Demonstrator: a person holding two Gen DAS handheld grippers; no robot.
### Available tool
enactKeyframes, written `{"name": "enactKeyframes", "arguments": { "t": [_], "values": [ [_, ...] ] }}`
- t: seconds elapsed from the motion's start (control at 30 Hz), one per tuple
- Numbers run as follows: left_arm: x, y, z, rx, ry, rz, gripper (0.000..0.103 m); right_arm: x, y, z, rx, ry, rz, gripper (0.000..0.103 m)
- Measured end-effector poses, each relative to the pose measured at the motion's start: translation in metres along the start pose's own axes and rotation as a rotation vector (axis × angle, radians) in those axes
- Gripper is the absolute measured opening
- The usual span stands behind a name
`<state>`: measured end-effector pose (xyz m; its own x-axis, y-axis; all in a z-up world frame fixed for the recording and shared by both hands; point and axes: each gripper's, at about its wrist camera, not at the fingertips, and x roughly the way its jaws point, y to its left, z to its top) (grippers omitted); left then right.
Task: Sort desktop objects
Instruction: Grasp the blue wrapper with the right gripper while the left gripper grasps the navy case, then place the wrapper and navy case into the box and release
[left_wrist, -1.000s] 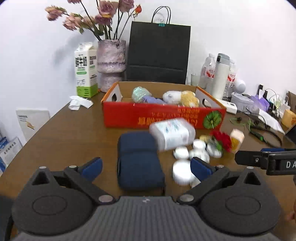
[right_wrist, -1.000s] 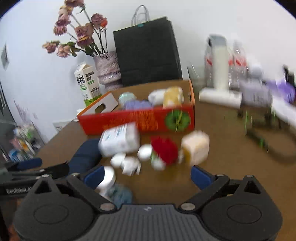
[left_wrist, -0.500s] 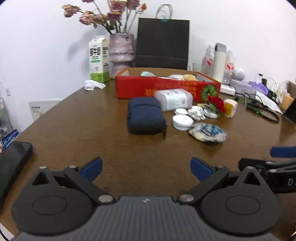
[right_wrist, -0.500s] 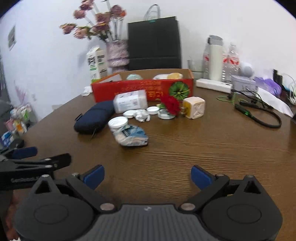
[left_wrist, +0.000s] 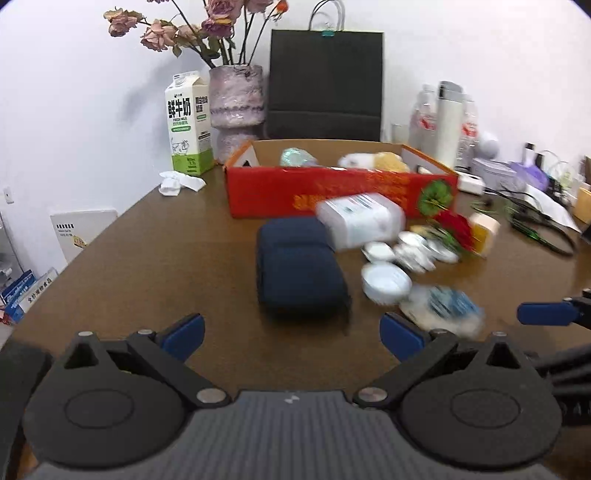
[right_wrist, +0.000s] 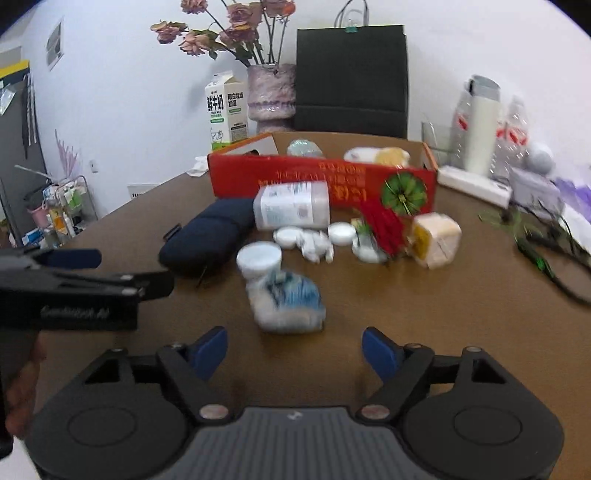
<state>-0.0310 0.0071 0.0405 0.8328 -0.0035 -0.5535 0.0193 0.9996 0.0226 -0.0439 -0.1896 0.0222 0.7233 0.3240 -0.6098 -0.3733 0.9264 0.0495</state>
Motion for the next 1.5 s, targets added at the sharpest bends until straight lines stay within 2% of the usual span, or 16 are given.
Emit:
{"name": "enactKeyframes", "arguments": {
  "t": [0.07,0.13,0.17,0.27,0.3,0.33,0.37,0.43,0.5,0.6,0.87,1.2,1.37,1.5],
  "values": [
    [0.022,0.004,0.016,-0.012,0.016,-0.025,0.103,0.016,0.001,0.012,-0.016,0.015,-0.010,0.072],
    [0.041,0.009,0.032,-0.043,0.033,-0.061,0.102,0.032,0.000,0.022,-0.015,0.035,-0.002,0.049],
    [0.052,0.011,0.039,-0.057,0.041,-0.087,0.101,0.039,-0.001,0.025,-0.007,0.049,0.002,0.043],
    [0.081,0.015,0.051,-0.088,0.083,-0.102,0.088,0.053,-0.007,0.031,0.014,0.056,-0.014,0.039],
    [0.089,0.016,0.052,-0.093,0.103,-0.108,0.081,0.055,-0.011,0.033,0.030,0.054,-0.025,0.034],
    [0.096,0.017,0.052,-0.096,0.126,-0.119,0.078,0.056,-0.016,0.035,0.048,0.052,-0.033,0.025],
    [0.102,0.017,0.052,-0.093,0.134,-0.118,0.073,0.057,-0.021,0.036,0.063,0.050,-0.039,0.022],
    [0.106,0.020,0.049,-0.104,0.120,-0.124,0.072,0.058,-0.029,0.037,0.076,0.049,-0.044,0.014],
    [0.102,0.022,0.047,-0.124,0.109,-0.123,0.066,0.057,-0.032,0.037,0.069,0.049,-0.058,0.012],
    [0.090,0.024,0.042,-0.143,0.103,-0.131,0.063,0.051,-0.032,0.035,0.083,0.039,-0.057,0.011],
    [0.023,0.023,0.018,-0.136,0.058,-0.142,0.062,0.012,-0.023,0.021,0.115,-0.005,-0.037,0.011],
    [-0.057,0.015,0.021,-0.127,-0.068,-0.212,0.062,-0.047,-0.005,0.028,0.105,-0.128,-0.018,0.011],
    [-0.051,0.018,0.058,-0.108,-0.102,-0.244,0.062,-0.045,-0.013,0.051,0.102,-0.144,0.007,0.011],
    [-0.010,0.030,0.124,-0.100,-0.097,-0.273,0.063,-0.035,-0.033,0.107,0.084,-0.220,0.002,0.012]
  ]
}}
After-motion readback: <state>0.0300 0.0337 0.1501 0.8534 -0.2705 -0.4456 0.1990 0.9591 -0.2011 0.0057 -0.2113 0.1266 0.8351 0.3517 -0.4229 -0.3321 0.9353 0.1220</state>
